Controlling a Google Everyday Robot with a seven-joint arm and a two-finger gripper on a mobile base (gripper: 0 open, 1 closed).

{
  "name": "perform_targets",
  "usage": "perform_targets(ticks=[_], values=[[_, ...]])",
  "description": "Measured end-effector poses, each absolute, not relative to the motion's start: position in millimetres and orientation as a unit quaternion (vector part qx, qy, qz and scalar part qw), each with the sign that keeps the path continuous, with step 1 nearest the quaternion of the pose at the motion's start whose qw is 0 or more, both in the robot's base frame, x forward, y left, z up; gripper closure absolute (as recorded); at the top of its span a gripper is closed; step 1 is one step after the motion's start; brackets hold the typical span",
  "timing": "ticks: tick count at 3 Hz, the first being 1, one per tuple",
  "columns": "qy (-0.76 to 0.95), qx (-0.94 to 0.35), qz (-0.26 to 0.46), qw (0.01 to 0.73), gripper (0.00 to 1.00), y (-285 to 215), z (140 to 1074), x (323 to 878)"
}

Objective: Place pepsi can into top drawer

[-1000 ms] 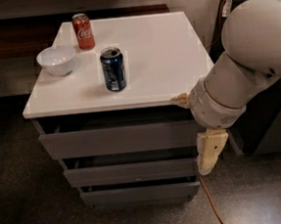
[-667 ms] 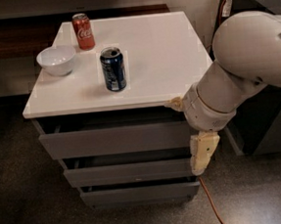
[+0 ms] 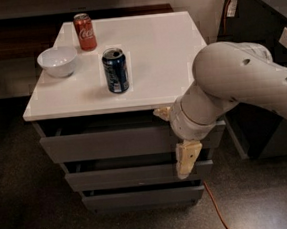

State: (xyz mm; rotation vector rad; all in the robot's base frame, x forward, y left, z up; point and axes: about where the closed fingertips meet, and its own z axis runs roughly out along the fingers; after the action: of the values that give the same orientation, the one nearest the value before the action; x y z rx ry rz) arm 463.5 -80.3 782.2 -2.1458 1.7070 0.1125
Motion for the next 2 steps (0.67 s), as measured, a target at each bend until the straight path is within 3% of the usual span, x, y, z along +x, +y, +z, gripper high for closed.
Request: perform_targets(ticks=[2], values=[[0.596,-0.777,0.037,0.198,0.00,-50.5,729.1,500.1]])
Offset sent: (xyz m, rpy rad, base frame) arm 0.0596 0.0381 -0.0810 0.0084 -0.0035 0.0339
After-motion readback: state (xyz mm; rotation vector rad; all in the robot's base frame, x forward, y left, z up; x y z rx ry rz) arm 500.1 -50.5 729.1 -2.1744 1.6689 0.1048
